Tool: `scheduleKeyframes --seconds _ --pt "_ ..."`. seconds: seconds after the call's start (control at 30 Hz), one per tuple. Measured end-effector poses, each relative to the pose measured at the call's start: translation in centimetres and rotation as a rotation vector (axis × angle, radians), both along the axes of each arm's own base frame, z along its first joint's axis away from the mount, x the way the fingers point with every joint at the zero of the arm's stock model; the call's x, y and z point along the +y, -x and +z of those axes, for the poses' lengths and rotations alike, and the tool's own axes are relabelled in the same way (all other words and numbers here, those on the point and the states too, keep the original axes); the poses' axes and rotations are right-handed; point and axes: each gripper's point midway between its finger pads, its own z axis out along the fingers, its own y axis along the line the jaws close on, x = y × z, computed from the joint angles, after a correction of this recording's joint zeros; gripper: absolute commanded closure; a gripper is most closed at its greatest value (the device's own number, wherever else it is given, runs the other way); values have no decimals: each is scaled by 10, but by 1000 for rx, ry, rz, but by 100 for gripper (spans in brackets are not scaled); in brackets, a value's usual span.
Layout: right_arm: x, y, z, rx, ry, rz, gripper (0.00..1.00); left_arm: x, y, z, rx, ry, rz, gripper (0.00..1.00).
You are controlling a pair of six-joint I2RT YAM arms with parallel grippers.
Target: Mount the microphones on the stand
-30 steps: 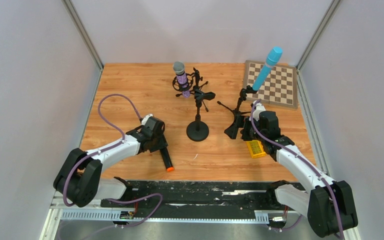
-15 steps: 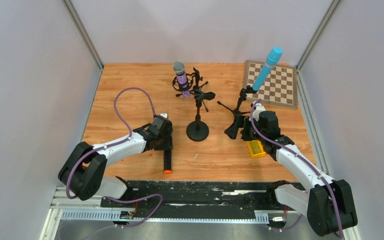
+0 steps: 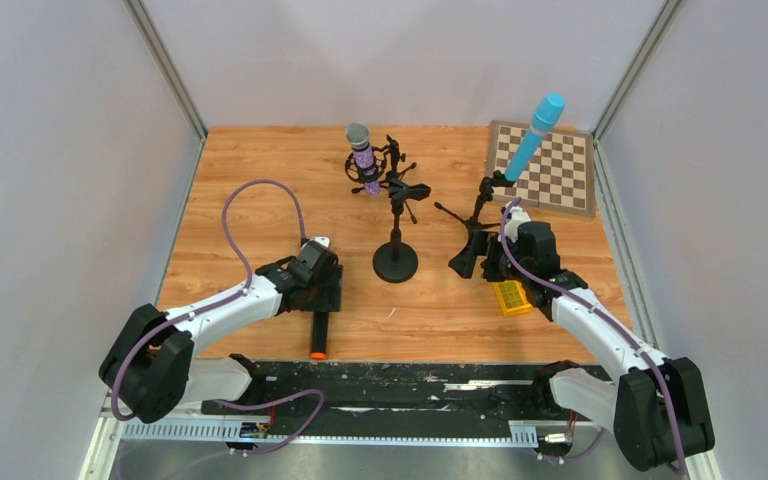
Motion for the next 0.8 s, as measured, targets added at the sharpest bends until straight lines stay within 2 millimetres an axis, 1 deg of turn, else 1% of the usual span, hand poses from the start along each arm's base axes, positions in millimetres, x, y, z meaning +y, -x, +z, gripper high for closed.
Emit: scheduleKeyframes --seconds 0.07,0.33,0.5,0.63,0.73,0.8 --pt "0 0 0 0 0 0 2 0 0 0 -1 -4 -7 0" --pt "0 0 0 0 0 0 2 -1 2 0 3 -1 -13 0" --pt "0 0 0 0 0 0 2 -3 12 3 6 2 -18 1" --pt "0 0 0 0 0 0 2 -4 23 3 13 8 1 6" --pt "0 0 0 0 0 0 2 0 34 -6 35 -2 25 11" --pt "0 0 0 0 0 0 2 5 40 -13 47 -18 33 17"
